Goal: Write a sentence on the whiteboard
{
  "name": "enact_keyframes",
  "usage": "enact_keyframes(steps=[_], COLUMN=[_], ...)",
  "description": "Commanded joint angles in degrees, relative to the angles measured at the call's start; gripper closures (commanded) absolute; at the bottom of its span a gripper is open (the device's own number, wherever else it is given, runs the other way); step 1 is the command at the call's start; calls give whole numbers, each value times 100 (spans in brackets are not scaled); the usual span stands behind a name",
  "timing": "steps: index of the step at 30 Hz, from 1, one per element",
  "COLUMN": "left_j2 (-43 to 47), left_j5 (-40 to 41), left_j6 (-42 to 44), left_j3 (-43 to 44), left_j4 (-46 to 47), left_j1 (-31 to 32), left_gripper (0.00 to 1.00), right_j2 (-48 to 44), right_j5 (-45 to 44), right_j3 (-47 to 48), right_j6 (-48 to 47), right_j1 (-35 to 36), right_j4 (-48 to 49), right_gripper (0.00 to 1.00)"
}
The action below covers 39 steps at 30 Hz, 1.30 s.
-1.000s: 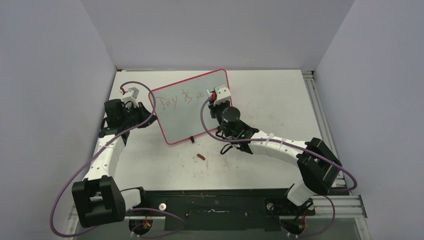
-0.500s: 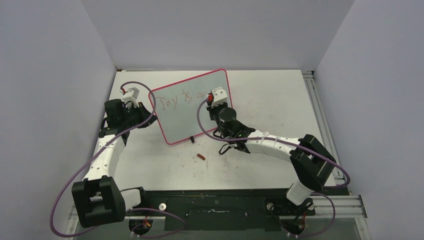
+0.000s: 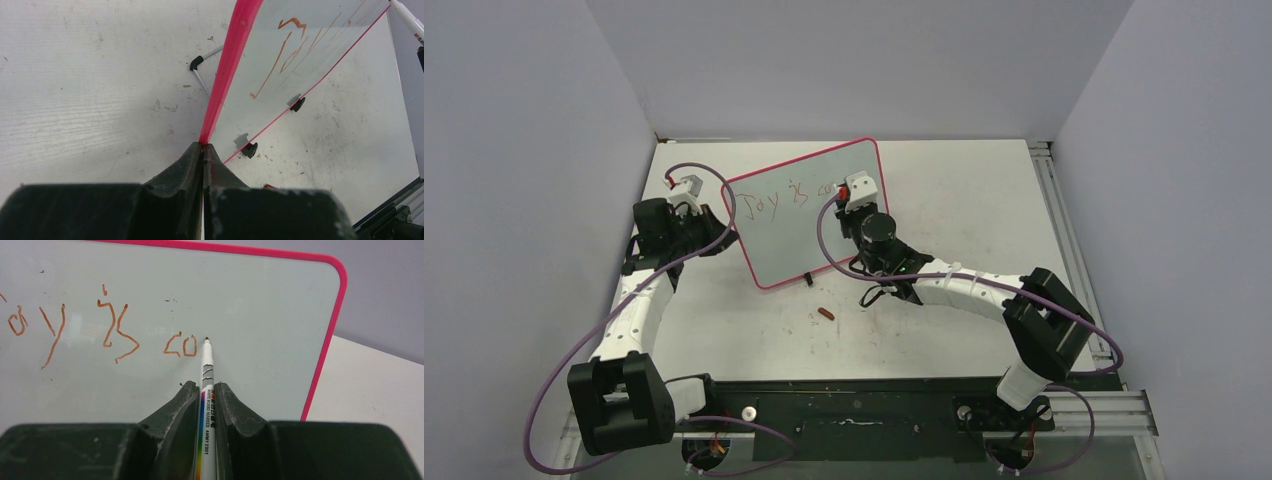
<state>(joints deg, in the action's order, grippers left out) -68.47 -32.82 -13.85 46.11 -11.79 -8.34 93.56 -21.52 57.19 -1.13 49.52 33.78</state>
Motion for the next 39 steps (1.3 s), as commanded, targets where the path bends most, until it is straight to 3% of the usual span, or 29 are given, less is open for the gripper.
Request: enact_keyframes(steps=[1, 39], left_j2=[75, 89], left_j5=[-84, -102], left_j6=[75, 66], left_j3=[201, 197], left_j4=[68, 72], left_j1=[65, 78], left_gripper=[100, 100], right_j2=[99, 78], right_j5=[78, -187], right_j3=[283, -25], right_j6=[-63, 221], right_j1=[-21, 74], right_j4=[306, 266], right_gripper=[95, 95])
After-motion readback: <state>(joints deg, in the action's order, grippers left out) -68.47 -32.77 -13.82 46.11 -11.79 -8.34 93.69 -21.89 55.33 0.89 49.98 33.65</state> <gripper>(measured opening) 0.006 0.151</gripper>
